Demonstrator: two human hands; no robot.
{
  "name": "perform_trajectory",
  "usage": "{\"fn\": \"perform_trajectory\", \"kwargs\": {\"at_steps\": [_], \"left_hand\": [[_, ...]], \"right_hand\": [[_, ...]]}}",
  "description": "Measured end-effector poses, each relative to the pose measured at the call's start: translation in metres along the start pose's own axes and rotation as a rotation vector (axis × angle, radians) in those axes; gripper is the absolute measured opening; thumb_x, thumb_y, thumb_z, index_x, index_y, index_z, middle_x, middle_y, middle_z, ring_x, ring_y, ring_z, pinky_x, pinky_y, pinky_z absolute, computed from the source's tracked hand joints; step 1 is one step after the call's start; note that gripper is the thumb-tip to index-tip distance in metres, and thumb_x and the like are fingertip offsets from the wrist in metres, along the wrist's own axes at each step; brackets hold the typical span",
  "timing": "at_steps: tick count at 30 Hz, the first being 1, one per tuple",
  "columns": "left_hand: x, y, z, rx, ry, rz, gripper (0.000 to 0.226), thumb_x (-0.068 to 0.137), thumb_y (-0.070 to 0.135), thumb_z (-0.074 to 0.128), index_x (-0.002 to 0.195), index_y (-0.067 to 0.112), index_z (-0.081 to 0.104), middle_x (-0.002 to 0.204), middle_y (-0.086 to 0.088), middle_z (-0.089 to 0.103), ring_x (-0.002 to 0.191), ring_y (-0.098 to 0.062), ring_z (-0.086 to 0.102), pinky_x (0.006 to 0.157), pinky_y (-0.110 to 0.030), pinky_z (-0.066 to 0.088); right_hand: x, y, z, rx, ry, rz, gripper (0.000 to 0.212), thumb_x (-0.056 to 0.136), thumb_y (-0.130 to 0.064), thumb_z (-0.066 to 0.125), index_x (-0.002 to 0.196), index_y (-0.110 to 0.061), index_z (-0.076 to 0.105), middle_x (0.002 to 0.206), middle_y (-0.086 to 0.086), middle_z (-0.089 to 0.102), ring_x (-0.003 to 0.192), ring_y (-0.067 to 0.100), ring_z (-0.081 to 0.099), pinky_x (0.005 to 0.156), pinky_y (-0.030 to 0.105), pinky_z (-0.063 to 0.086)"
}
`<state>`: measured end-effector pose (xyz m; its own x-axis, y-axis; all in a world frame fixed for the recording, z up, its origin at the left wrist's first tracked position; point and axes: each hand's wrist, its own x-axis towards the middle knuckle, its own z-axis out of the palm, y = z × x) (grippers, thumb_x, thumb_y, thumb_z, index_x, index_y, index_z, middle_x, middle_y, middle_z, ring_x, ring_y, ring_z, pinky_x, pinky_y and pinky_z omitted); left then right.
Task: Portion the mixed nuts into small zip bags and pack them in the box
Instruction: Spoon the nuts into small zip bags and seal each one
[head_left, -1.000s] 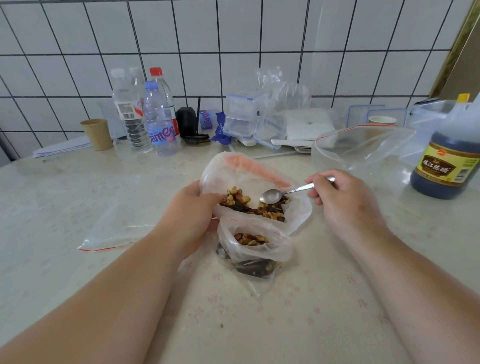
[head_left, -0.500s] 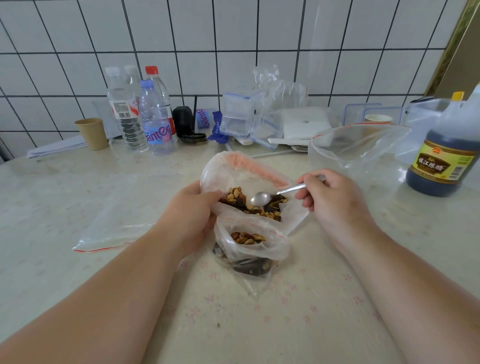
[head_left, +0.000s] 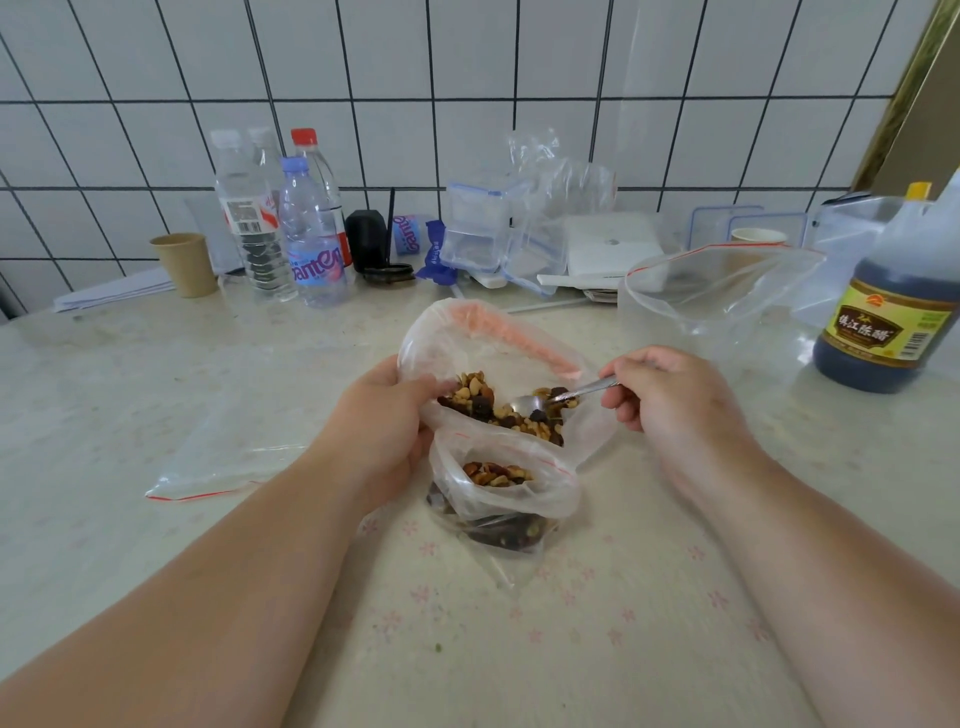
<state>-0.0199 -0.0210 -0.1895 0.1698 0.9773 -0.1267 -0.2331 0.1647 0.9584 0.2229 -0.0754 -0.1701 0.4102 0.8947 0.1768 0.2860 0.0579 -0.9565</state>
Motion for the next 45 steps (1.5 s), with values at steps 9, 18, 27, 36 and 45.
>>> {"fn": "perform_trajectory", "kwargs": {"at_steps": [9,18,27,36,45], "left_hand": [[-0.004,0.002,0.003,0.096,0.009,-0.015,0.027,0.089,0.022,0.066,0.116,0.021,0.068,0.097,-0.005,0.082,0.090,-0.032,0.080,0.077,-0.049,0.065],[-0.021,0.017,0.005,0.751,0.216,0.128,0.032,0.095,0.049,0.058,0.124,0.039,0.064,0.098,0.008,0.075,0.087,-0.017,0.073,0.086,-0.042,0.059],[-0.028,0.020,0.008,0.649,0.193,-0.025,0.027,0.089,0.041,0.073,0.099,0.016,0.074,0.085,-0.006,0.081,0.078,-0.028,0.078,0.085,-0.049,0.062],[-0.030,0.024,0.010,0.617,0.163,-0.112,0.019,0.091,0.030,0.076,0.094,0.012,0.078,0.076,-0.005,0.080,0.072,-0.024,0.079,0.077,-0.040,0.063],[-0.030,0.019,0.011,0.647,0.172,-0.041,0.007,0.090,0.019,0.073,0.088,0.016,0.079,0.081,-0.010,0.080,0.082,-0.032,0.077,0.087,-0.051,0.063]], "right_hand": [[0.000,-0.001,0.007,0.240,-0.021,0.223,0.021,0.091,-0.007,0.053,0.078,-0.008,0.069,0.053,0.000,0.065,0.043,0.008,0.052,0.040,0.019,0.042],[0.001,-0.007,-0.001,0.512,-0.041,0.395,0.022,0.095,-0.011,0.052,0.079,-0.008,0.066,0.050,0.000,0.061,0.039,0.006,0.050,0.037,0.015,0.038],[-0.008,-0.023,-0.014,0.632,-0.184,0.360,0.023,0.094,-0.009,0.050,0.076,-0.004,0.064,0.052,0.004,0.054,0.040,0.010,0.042,0.037,0.018,0.031],[-0.023,-0.026,-0.017,0.339,-0.407,-0.074,0.026,0.095,-0.018,0.059,0.076,-0.016,0.076,0.063,0.005,0.063,0.058,0.014,0.052,0.051,0.020,0.043],[-0.017,-0.022,-0.022,0.389,-0.243,-0.198,0.021,0.088,-0.026,0.059,0.084,-0.018,0.078,0.067,0.004,0.067,0.062,0.015,0.056,0.060,0.022,0.047]]}}
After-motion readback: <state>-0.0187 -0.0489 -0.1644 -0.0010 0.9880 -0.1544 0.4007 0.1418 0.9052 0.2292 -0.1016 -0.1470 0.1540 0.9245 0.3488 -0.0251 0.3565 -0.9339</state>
